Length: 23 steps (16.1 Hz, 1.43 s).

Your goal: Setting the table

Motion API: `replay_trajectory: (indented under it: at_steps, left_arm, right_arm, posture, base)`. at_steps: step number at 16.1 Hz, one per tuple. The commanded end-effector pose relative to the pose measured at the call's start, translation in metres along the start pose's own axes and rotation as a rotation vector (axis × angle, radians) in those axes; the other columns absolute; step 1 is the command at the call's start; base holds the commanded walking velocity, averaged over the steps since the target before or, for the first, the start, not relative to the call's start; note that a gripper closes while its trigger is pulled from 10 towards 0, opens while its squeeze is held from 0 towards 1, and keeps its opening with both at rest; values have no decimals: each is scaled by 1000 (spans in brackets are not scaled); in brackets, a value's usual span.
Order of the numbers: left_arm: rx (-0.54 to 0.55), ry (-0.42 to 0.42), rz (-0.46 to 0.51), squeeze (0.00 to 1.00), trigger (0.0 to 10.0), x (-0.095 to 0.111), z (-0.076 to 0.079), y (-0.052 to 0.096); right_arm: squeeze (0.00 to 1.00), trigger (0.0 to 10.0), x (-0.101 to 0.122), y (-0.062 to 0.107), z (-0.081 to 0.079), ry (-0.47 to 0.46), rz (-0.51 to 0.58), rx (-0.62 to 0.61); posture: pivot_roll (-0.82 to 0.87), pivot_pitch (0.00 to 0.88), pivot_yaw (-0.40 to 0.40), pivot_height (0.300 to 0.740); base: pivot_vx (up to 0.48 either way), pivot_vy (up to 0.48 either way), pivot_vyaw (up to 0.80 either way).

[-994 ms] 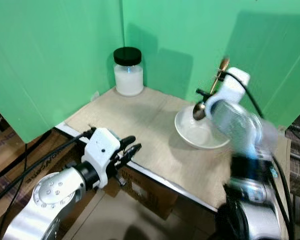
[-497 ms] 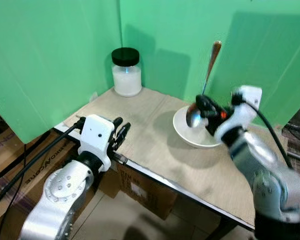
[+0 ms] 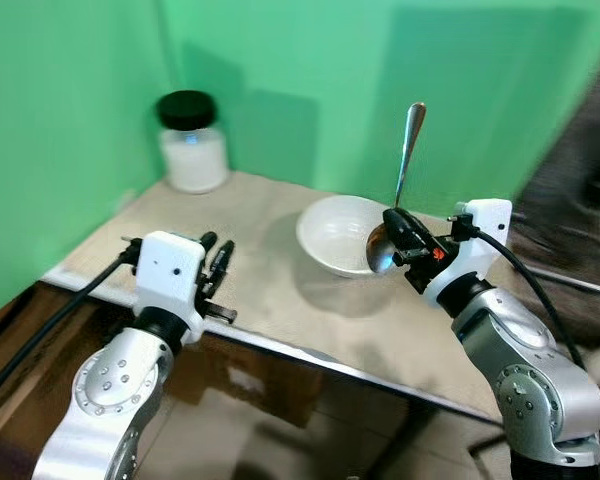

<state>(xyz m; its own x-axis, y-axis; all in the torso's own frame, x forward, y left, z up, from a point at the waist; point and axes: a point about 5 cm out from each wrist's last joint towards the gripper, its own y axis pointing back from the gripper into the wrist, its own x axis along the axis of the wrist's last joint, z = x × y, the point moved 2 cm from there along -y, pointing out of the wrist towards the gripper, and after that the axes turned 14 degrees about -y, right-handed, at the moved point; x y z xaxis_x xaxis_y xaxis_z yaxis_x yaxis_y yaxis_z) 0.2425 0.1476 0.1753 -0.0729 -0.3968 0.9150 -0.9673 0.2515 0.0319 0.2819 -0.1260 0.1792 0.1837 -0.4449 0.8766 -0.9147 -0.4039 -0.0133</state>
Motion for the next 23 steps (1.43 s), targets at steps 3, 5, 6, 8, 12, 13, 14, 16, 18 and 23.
replay_trajectory:
  at_steps: [3,5,6,8,12,13,14,16,18,23]
  left_arm:
    - [21,-17,7,0,10000,1,-5,-3]
    - [21,-18,10,0,10000,2,-4,-3]
    - [21,-17,10,0,10000,2,-4,-3]
    - [23,-12,4,0,10000,1,-4,-3]
    - [25,-9,1,0,10000,0,-4,-1]
    - [26,-9,0,0,10000,0,-4,-1]
    - [30,-7,-1,0,10000,0,-5,-1]
    - [42,15,-1,0,10000,-1,-5,-1]
    - [53,34,-7,0,10000,-3,-5,-2]
    - [69,34,-9,0,10000,-3,-9,-6]
  right_arm:
    - [0,10000,7,0,-9,6,30,45]
    - [0,10000,8,-1,-10,4,35,38]
    - [0,10000,8,-2,-10,0,33,33]
    - [0,10000,7,-2,-5,12,10,3]
    - [0,10000,7,-3,-6,25,-1,3]
    - [0,10000,7,-3,-6,30,-2,5]
    - [0,10000,7,-4,-5,61,-13,-11]
    - [0,10000,9,-5,-4,150,-19,-23]
    - [0,10000,7,-4,-1,145,-15,-41]
    - [0,10000,6,-3,2,155,13,-86]
  posture:
    - [10,0,-40,740]
    - [9,0,-41,740]
    - [9,0,-42,740]
    - [9,0,-44,740]
    - [8,0,-41,740]
    - [5,0,-41,740]
    - [1,0,-40,740]
    - [-3,0,-39,740]
    - [-8,0,-38,740]
    - [-18,0,-23,740]
  base:
    - [0,0,-800]
    - [0,0,-800]
    - [0,0,-800]
    - [0,0,-800]
    - [0,0,-200]
    - [0,0,0]
    - [0,0,-800]
    - [0,0,-800]
    - [0,0,-794]
    - [0,0,-795]
